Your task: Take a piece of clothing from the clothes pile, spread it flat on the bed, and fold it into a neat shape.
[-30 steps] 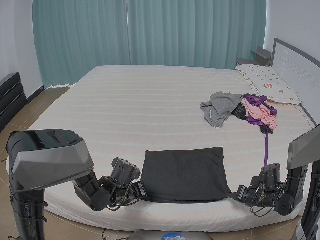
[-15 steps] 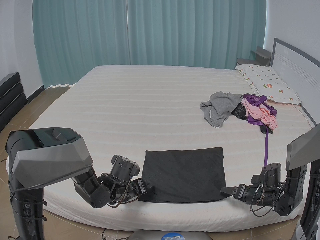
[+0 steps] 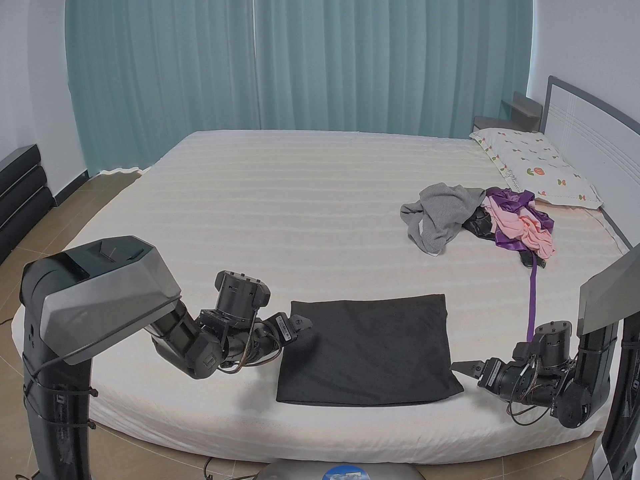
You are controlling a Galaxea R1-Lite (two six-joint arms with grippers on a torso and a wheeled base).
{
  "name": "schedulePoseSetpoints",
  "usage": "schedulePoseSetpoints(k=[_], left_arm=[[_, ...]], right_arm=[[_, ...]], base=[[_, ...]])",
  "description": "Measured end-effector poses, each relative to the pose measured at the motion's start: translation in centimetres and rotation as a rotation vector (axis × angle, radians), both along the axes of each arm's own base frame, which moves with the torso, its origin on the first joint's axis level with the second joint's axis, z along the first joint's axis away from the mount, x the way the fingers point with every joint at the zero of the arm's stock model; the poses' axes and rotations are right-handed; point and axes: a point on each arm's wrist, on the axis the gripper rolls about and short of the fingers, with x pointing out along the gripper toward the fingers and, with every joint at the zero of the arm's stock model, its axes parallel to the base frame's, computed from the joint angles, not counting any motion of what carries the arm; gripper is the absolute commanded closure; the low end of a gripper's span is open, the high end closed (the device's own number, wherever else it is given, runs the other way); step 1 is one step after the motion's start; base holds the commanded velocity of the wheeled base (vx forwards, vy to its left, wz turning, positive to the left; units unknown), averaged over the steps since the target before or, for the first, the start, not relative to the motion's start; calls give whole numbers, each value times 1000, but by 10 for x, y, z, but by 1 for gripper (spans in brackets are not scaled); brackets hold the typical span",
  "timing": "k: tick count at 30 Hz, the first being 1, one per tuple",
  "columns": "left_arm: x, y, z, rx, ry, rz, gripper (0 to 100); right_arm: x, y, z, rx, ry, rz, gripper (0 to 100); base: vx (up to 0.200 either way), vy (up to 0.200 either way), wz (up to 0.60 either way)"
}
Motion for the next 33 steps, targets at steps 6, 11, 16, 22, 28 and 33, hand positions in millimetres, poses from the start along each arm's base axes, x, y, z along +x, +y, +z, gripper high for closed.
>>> schedulePoseSetpoints(k=[6, 11, 16, 22, 28, 33], left_arm=[[15, -10, -10, 23, -42, -123, 0], [21, -15, -20, 25, -39, -139, 0], [24, -15, -24, 25, -37, -132, 0], [25, -15, -28, 32, -34, -122, 100], [25, -14, -28, 1, -11, -88, 100], [23, -13, -28, -14, 1, -70, 100]], right_arm=[[1, -1, -1, 0, 3, -5, 0], [1, 0, -2, 0, 5, -4, 0], [1, 2, -3, 0, 7, 5, 0], [1, 2, -4, -1, 10, 6, 0], [1, 2, -4, -1, 12, 6, 0], [1, 2, -4, 0, 13, 5, 0]], base=[[0, 0, 0], [0, 0, 0], [0, 0, 0], [0, 0, 0], [0, 0, 0], [0, 0, 0]])
